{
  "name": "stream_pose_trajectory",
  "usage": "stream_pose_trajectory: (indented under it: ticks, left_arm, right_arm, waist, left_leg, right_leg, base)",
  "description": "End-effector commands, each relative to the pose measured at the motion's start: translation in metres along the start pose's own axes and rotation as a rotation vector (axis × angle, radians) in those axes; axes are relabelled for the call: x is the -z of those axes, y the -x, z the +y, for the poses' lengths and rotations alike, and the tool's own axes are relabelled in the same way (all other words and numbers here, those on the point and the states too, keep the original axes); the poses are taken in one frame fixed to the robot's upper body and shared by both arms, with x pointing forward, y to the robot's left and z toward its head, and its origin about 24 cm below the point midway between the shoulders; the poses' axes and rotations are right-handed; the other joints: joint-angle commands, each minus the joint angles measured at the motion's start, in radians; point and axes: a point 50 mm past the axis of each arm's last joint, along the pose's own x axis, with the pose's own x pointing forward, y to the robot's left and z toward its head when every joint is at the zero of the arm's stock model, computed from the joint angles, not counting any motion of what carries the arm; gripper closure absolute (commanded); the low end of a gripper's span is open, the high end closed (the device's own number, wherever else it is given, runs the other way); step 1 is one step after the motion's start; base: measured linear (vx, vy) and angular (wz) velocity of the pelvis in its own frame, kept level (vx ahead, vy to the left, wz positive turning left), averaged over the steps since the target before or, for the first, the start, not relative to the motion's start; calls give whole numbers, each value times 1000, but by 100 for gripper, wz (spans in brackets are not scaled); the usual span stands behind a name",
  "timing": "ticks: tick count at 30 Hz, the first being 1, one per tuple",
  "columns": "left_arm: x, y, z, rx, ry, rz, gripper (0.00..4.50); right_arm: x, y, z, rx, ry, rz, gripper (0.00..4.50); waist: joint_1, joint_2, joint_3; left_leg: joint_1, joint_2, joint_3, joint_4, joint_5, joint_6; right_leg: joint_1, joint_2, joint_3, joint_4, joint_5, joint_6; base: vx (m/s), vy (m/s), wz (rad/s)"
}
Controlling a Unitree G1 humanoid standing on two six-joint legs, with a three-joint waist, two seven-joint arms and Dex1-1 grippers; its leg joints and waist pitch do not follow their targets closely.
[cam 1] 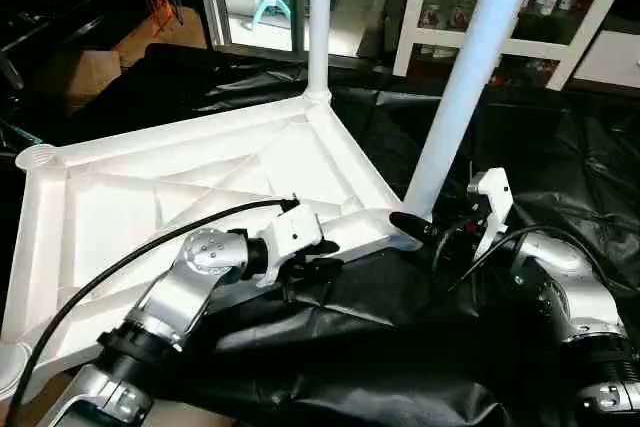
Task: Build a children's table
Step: Rotate leg to tighten
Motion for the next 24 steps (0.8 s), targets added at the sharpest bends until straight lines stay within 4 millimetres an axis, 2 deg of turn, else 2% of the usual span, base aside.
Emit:
stream_pose_trajectory:
  ticks: [1,5,7,11,12,14,15,20,21,24]
  left_arm:
    - [8,-1,2,-10,-13,66,336]
    - [17,0,5,-24,-32,133,336]
    - [21,2,7,-31,-42,167,336]
    - [27,5,7,-25,-35,216,336]
    - [28,7,7,-19,-20,218,354]
    - [28,8,6,-14,-9,222,354]
    - [29,9,6,-7,-2,227,376]
    - [30,12,5,16,-10,248,399]
    - [32,13,3,38,-25,264,419]
    - [33,15,2,55,-40,284,432]
  right_arm:
    - [-3,0,3,-8,7,-13,83]
    - [-2,1,4,-9,6,-14,83]
    - [-2,1,4,-10,6,-13,83]
    - [-2,1,4,-11,6,-14,83]
    - [-2,1,4,-10,6,-15,83]
    - [-2,1,4,-9,5,-15,83]
    - [-2,1,4,-9,5,-15,83]
    - [-2,0,4,-10,6,-16,83]
    - [-2,0,4,-11,6,-16,83]
    - [-2,-1,4,-12,7,-16,83]
  waist:
    - [-3,-9,-49]
    - [-3,-6,-48]
    - [-3,-8,-46]
    - [-5,-7,-44]
    - [-6,-6,-46]
    - [-7,-6,-47]
    - [-9,-6,-49]
    - [-9,-6,-51]
    - [-9,-6,-51]
    - [-10,-5,-50]
  left_leg:
    - [8,24,-7,-56,-82,86]
    - [11,25,-6,-57,-94,75]
    - [11,25,-7,-59,-109,69]
    - [13,25,-8,-63,-138,51]
    - [13,26,-8,-62,-132,49]
    - [11,26,-9,-62,-119,51]
    - [11,25,-8,-60,-111,55]
    - [9,24,-8,-58,-87,69]
    - [9,24,-9,-58,-83,73]
    - [10,24,-7,-58,-90,76]
  right_leg:
    - [49,-65,43,-80,132,-238]
    - [47,-65,44,-83,114,-241]
    - [48,-67,45,-85,92,-238]
    - [48,-69,45,-93,1,-225]
    - [48,-70,45,-92,2,-228]
    - [49,-69,45,-90,20,-232]
    - [50,-69,45,-88,37,-235]
    - [51,-68,45,-83,88,-244]
    - [51,-68,45,-82,99,-245]
    - [50,-68,45,-83,100,-248]
  base:
    - [0,0,0]
    - [0,0,0]
    - [0,0,0]
    - [0,0,0]
    - [0,0,0]
    - [0,0,0]
    - [0,0,0]
    - [0,0,0]
    - [0,0,0]
    - [0,0,0]
